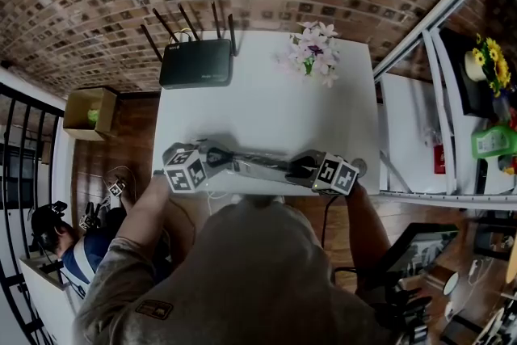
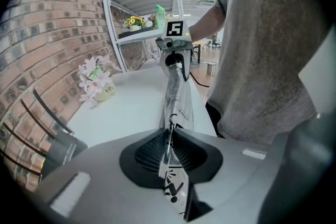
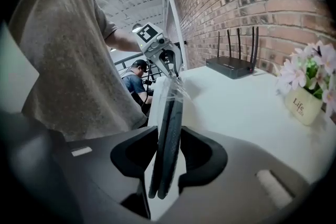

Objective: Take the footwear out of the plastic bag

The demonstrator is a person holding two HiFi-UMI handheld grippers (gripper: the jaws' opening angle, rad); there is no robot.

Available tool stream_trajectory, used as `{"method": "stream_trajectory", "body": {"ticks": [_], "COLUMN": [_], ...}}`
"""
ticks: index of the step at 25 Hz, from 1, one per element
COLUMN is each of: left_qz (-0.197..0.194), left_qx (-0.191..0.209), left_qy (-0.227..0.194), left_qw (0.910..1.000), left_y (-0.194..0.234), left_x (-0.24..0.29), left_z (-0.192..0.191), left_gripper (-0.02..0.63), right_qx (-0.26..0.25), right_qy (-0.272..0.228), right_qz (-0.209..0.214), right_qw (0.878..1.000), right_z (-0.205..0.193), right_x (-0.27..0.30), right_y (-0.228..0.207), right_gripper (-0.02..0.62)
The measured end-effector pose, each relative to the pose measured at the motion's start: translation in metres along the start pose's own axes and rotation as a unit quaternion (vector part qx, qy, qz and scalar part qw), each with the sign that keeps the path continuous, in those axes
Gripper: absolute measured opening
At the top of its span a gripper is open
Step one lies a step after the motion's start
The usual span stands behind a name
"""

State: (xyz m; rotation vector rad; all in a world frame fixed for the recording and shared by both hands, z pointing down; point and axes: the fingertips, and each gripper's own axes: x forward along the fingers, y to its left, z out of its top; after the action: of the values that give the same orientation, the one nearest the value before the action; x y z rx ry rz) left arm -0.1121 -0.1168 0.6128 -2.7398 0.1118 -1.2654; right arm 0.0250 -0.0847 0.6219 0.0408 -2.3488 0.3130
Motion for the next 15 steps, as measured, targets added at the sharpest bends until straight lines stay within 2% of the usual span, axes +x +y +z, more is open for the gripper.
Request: {"method": "stream_trajectory", "body": {"ticks": [8,15], "left_qz": [-0.003,0.000], "left_qx": [-0.014,-0.023], "left_qy": [0.004,0.017], "left_qw": [0.9999,0.9996], "left_y": [-0.001,0.006], "left_x": [0.000,0.002], "left_z": [-0.010,-0.025], "left_gripper": [0.035,0.020], "right_qx": [0.034,0.069], "right_qy": [-0.016,-0.026], "right_qz": [-0.020,-0.056], "right_qw": [0.999,0.996], "right_z": [-0.014,-0.035], "right_x": [-0.023,-0.051], "right_y": [-0.002,-0.003], "right_gripper": [0.124,0.121]}}
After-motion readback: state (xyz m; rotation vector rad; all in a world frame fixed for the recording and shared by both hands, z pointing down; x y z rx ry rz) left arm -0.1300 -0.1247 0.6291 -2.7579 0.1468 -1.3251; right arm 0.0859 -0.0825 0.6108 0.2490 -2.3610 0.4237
